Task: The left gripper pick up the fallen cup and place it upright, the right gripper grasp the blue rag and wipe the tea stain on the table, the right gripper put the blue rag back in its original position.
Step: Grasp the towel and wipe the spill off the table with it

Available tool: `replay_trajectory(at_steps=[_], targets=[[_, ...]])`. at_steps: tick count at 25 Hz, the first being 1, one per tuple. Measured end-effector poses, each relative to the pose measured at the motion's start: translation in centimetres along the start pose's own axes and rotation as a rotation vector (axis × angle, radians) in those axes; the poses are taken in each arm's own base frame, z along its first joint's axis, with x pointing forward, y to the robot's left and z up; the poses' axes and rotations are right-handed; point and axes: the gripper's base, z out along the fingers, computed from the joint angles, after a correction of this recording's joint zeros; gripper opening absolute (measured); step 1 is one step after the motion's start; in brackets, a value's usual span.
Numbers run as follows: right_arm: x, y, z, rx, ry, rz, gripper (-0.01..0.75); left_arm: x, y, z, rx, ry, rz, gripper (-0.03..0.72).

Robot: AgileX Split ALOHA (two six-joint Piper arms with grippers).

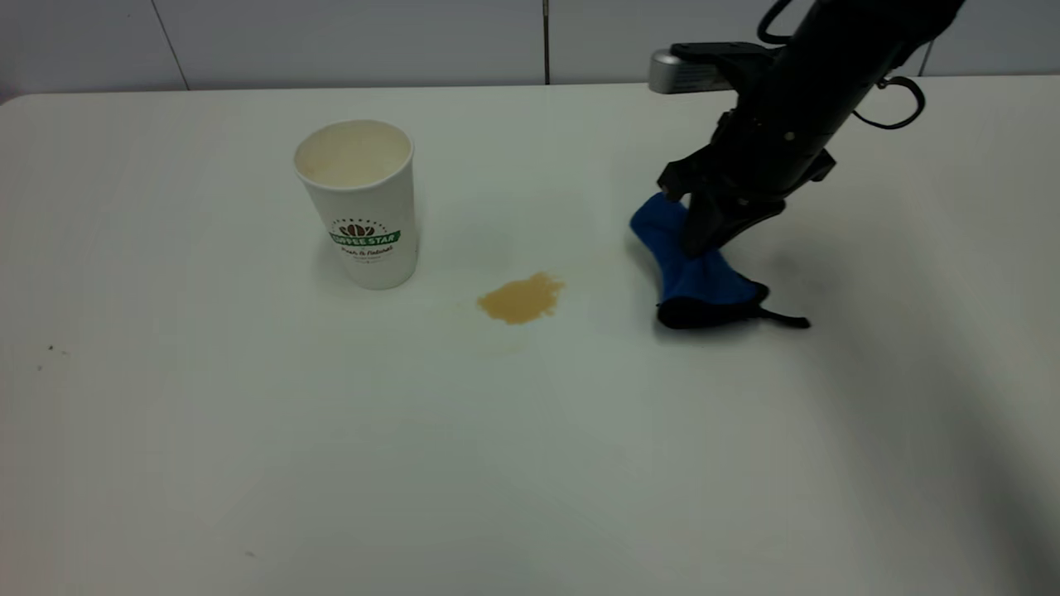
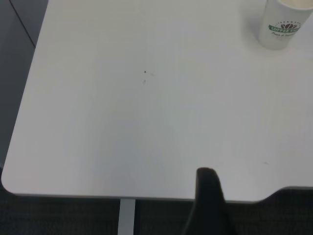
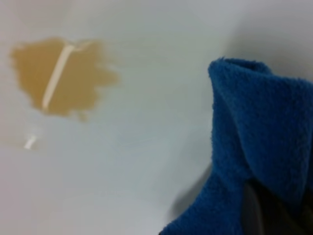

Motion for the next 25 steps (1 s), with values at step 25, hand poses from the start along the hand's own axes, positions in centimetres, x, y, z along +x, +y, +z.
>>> replay_trajectory(at_steps=[25], targets=[[-1.0,6.1,4.7,-0.002,-0.094,-0.015,0.059,0.0,0.0,0.0,0.000,0.001,0.000,0.566]])
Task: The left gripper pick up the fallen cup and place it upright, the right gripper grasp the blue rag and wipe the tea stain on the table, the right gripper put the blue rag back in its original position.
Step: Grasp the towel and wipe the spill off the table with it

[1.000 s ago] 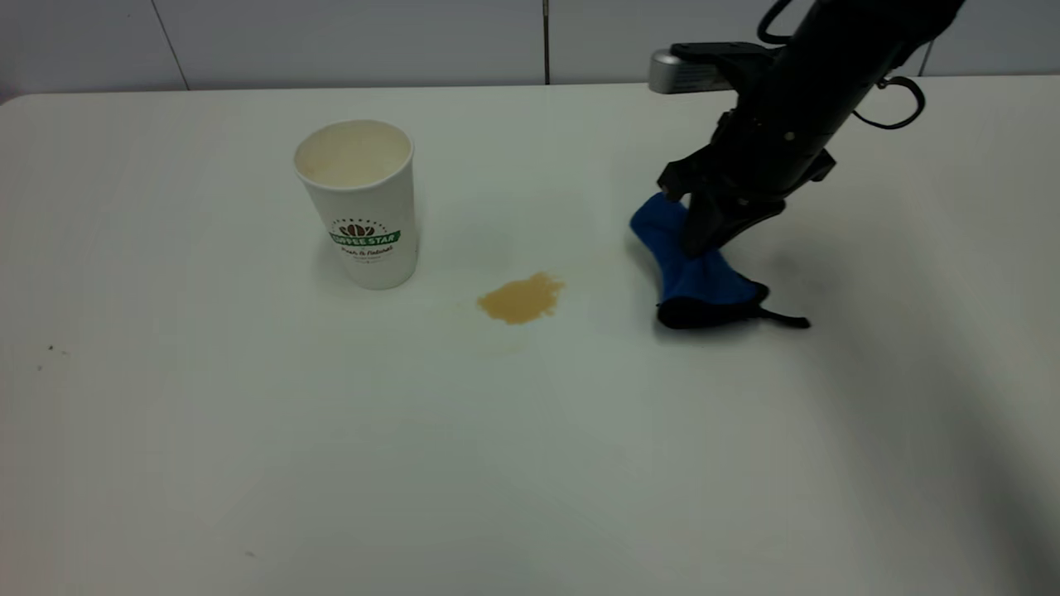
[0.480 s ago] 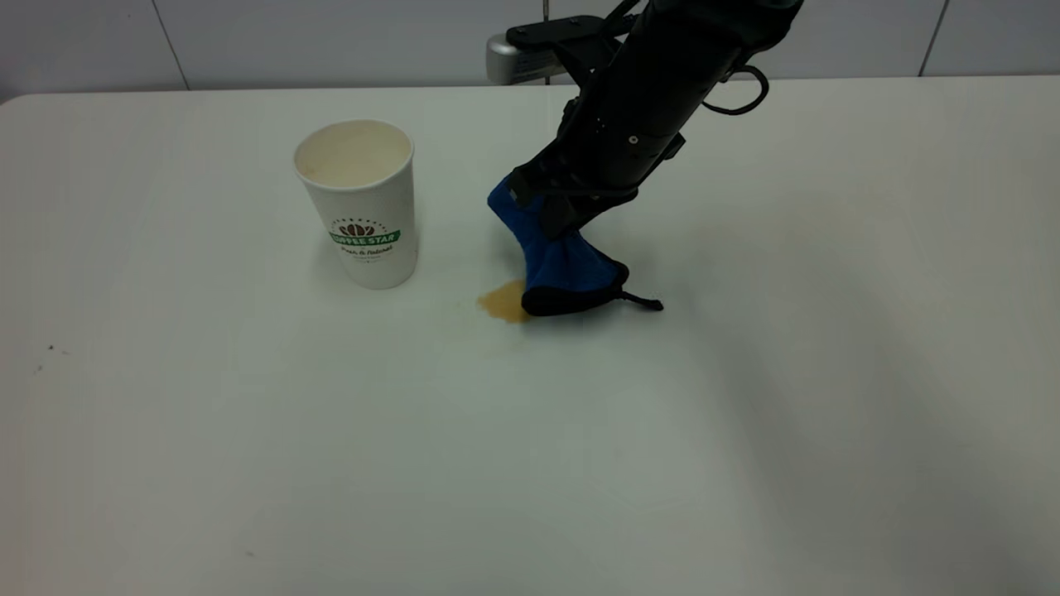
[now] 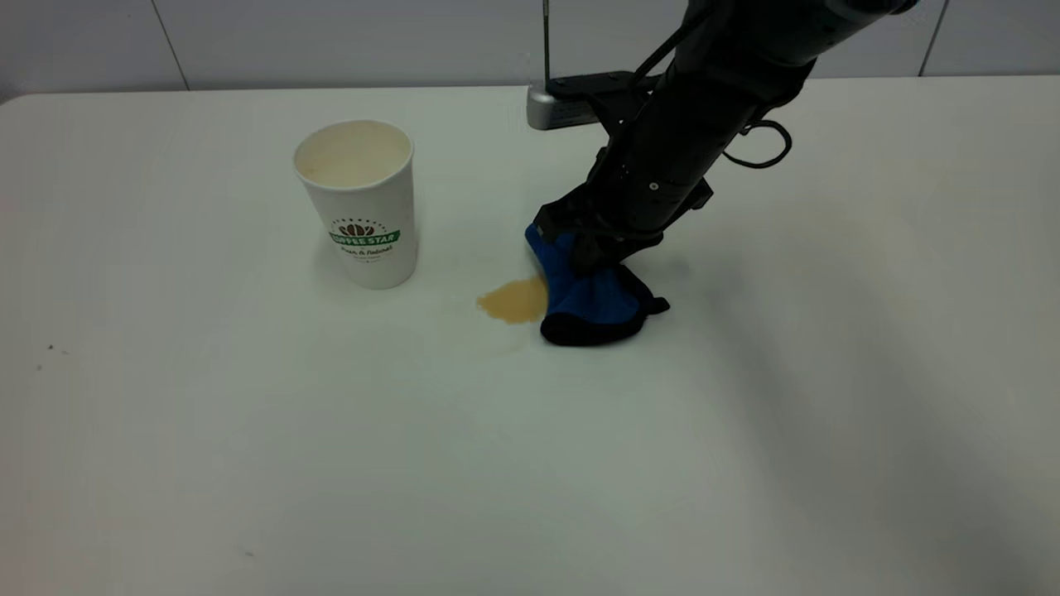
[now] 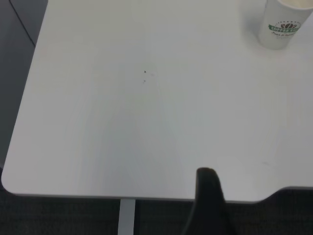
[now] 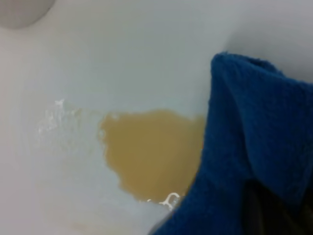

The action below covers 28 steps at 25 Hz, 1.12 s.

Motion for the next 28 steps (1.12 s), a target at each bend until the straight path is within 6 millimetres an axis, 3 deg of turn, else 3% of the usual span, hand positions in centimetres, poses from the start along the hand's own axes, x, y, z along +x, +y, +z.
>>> replay_trajectory(at_steps=[4,11,17,22,28], targets=[[-0.2,1.0,0.8,-0.047,0.014,0.033,0.059,0.0,0.0,0.0,0.001,0.000,0.001,0.566],[-0.4,4.8,3.3,-0.139,0.037,0.017,0.059,0.0,0.0,0.0,0.001,0.000,0.001,0.566],[-0.9,7.1,3.8,-0.166,0.024,-0.030,0.059,0.0,0.0,0.0,0.001,0.000,0.001,0.566],[-1.7,5.8,3.6,-0.131,-0.017,-0.032,0.059,0.0,0.0,0.0,0.001,0.000,0.001,0.566],[-2.4,0.3,2.7,-0.035,-0.040,0.038,0.059,0.0,0.0,0.0,0.001,0.000,0.001,0.566]])
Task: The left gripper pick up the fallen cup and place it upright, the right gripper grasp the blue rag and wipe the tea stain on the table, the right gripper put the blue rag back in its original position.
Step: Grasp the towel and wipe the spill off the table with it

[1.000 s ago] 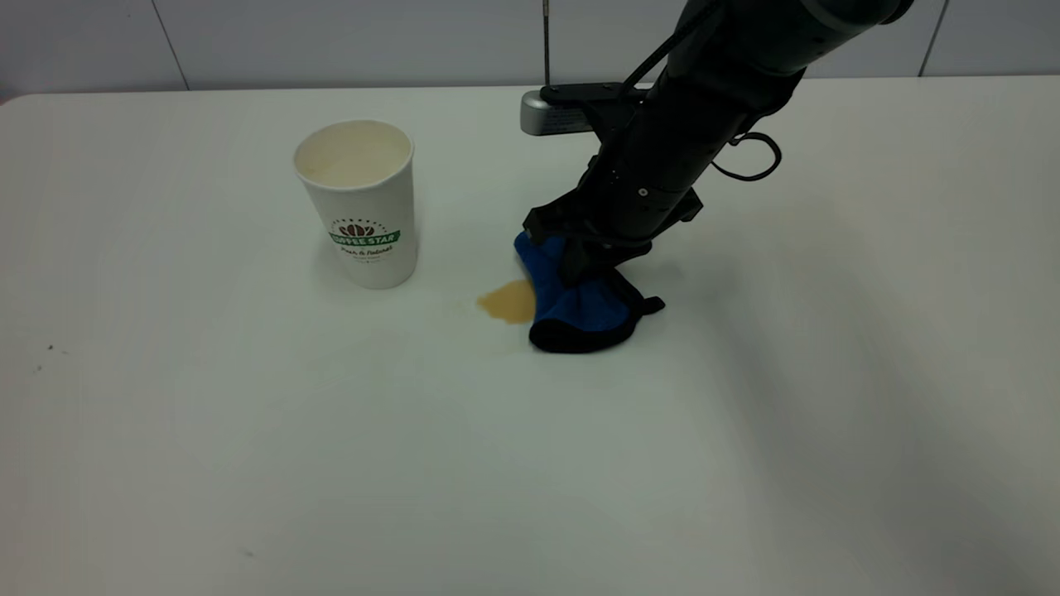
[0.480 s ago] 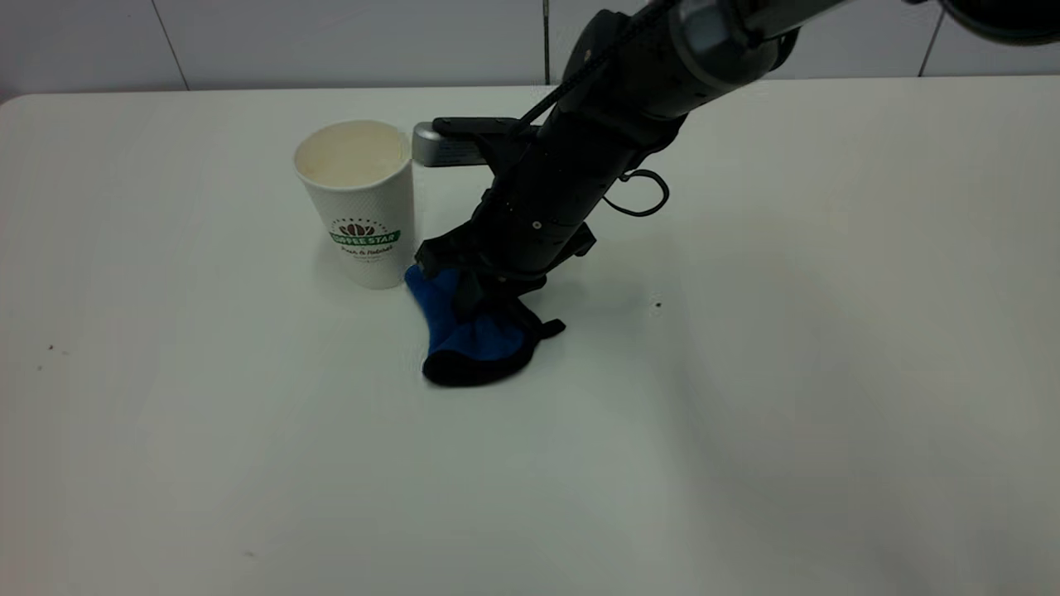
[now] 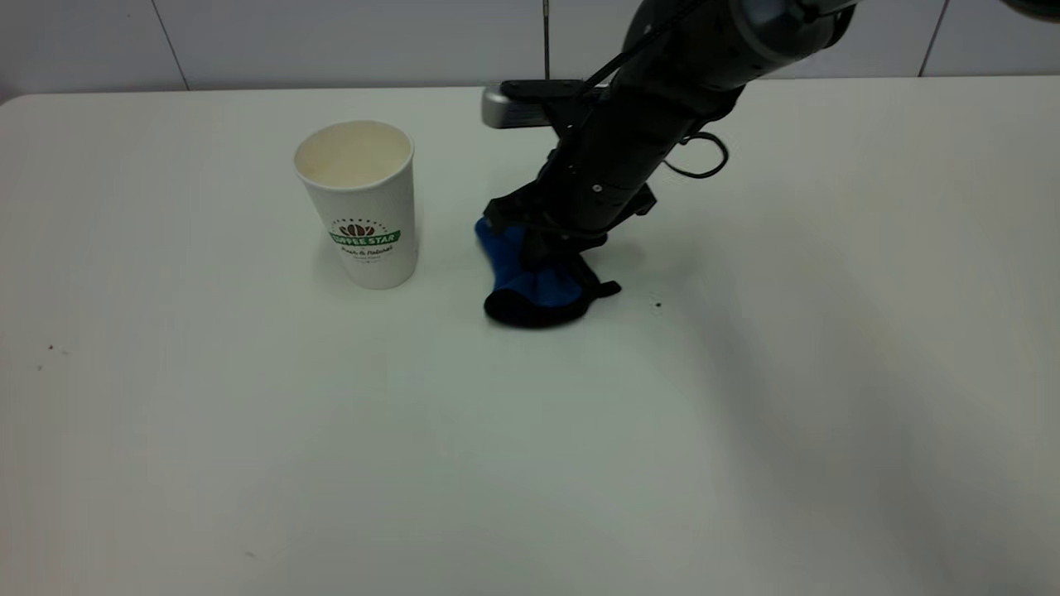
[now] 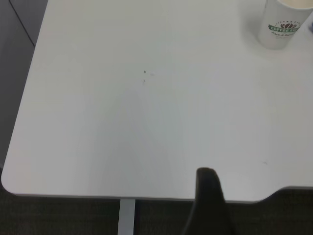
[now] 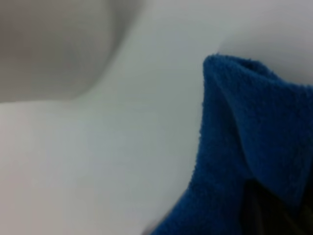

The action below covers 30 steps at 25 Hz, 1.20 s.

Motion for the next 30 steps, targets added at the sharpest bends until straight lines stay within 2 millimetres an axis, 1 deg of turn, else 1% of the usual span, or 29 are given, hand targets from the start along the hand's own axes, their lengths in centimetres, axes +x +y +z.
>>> replay_trajectory(at_steps=[3,7,12,14,16,19,21,23,24,26,29,30], targets=[[-0.3,-3.4,-1.0,0.060,0.014,0.046,0.059,0.0,0.0,0.0,0.000,0.000,0.000,0.566],[-0.2,-8.2,-3.4,0.159,0.086,0.095,0.059,0.0,0.0,0.0,0.000,0.000,0.000,0.566],[1.0,-14.0,-6.1,0.260,0.189,0.186,0.059,0.0,0.0,0.0,0.000,0.000,0.000,0.566],[1.6,-15.7,-6.9,0.272,0.218,0.231,0.059,0.0,0.0,0.0,0.000,0.000,0.000,0.566],[2.2,-17.4,-7.8,0.279,0.245,0.270,0.059,0.0,0.0,0.0,0.000,0.000,0.000,0.566],[2.9,-19.2,-8.9,0.292,0.277,0.307,0.059,0.0,0.0,0.0,0.000,0.000,0.000,0.566],[3.1,-19.9,-9.6,0.296,0.290,0.322,0.060,0.0,0.0,0.0,0.000,0.000,0.000,0.566],[3.1,-20.2,-10.3,0.300,0.305,0.339,0.079,0.0,0.0,0.0,0.000,0.000,0.000,0.566],[3.0,-20.2,-10.7,0.304,0.310,0.350,0.104,0.0,0.0,0.0,0.000,0.000,0.000,0.566],[2.7,-20.1,-11.8,0.308,0.320,0.367,0.189,0.0,0.0,0.0,0.000,0.000,0.000,0.566],[1.6,-19.6,-13.9,0.319,0.323,0.358,0.419,0.0,0.0,0.0,0.000,0.000,0.000,0.566],[1.2,-19.3,-14.8,0.323,0.321,0.351,0.515,0.0,0.0,0.0,0.000,0.000,0.000,0.566]])
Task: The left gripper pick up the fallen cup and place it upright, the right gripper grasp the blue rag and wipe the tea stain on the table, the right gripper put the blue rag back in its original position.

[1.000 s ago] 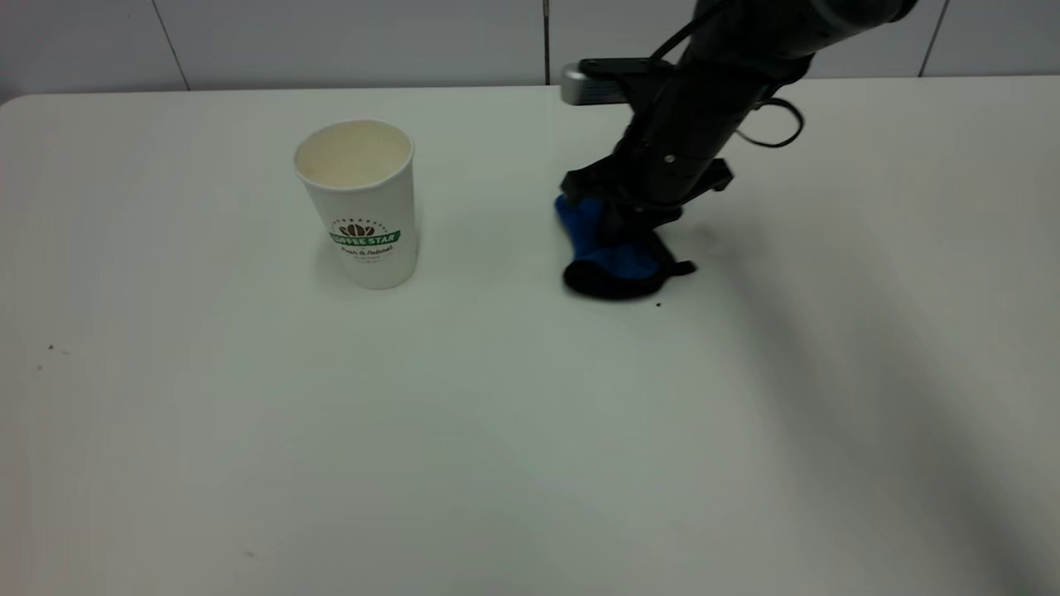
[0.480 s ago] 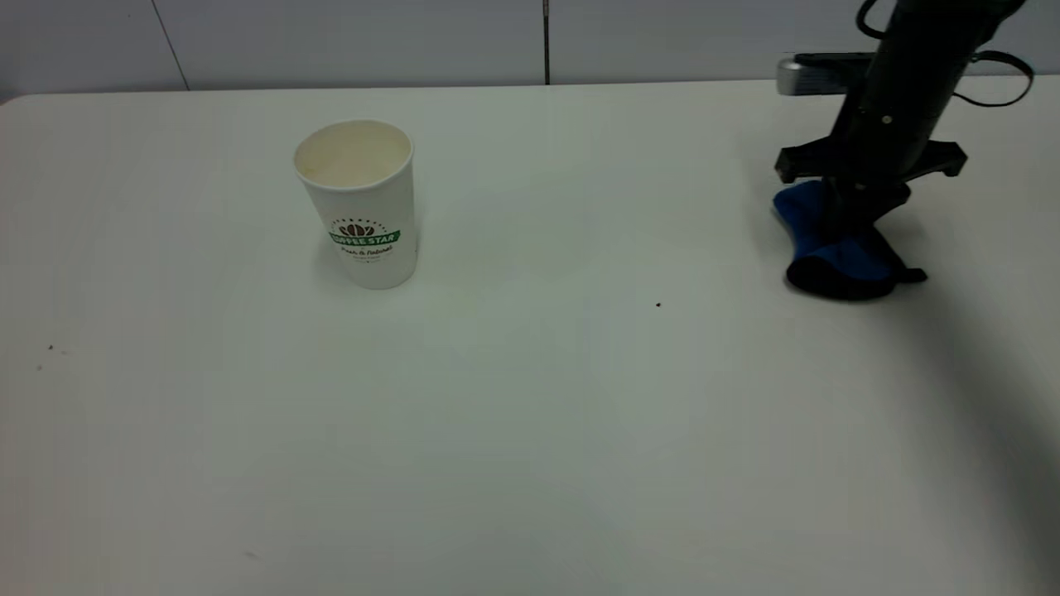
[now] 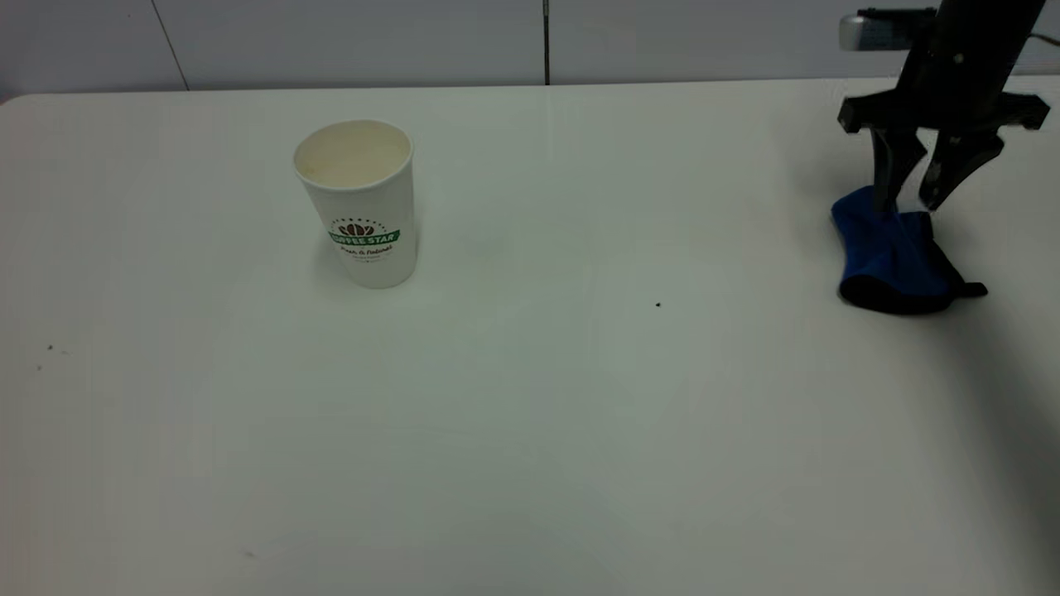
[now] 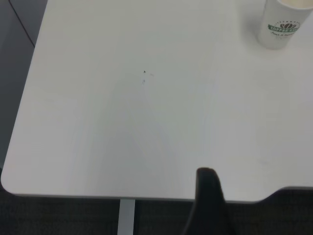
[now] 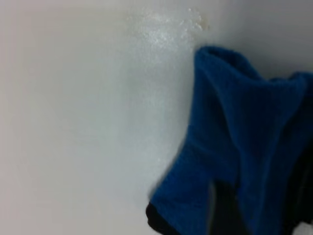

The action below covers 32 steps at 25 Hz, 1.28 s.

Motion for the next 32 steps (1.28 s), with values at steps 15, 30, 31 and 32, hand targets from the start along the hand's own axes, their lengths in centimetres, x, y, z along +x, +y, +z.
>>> replay_trajectory(at_steps=[15,30,31,32], targets=[[2.3,1.0,-18.3,0.000,-0.121,-0.035,0.726,0.0,0.0,0.0,0.000,0.000,0.000,0.566],[22.0,2.7,-30.8,-0.001,-0.255,-0.076,0.719,0.0,0.0,0.0,0.001,0.000,0.000,0.566],[23.5,2.7,-30.8,-0.001,-0.256,-0.072,0.715,0.0,0.0,0.0,0.001,0.000,0.000,0.566],[24.8,2.7,-30.9,-0.001,-0.265,-0.063,0.712,0.0,0.0,0.0,0.001,0.000,0.000,0.566]])
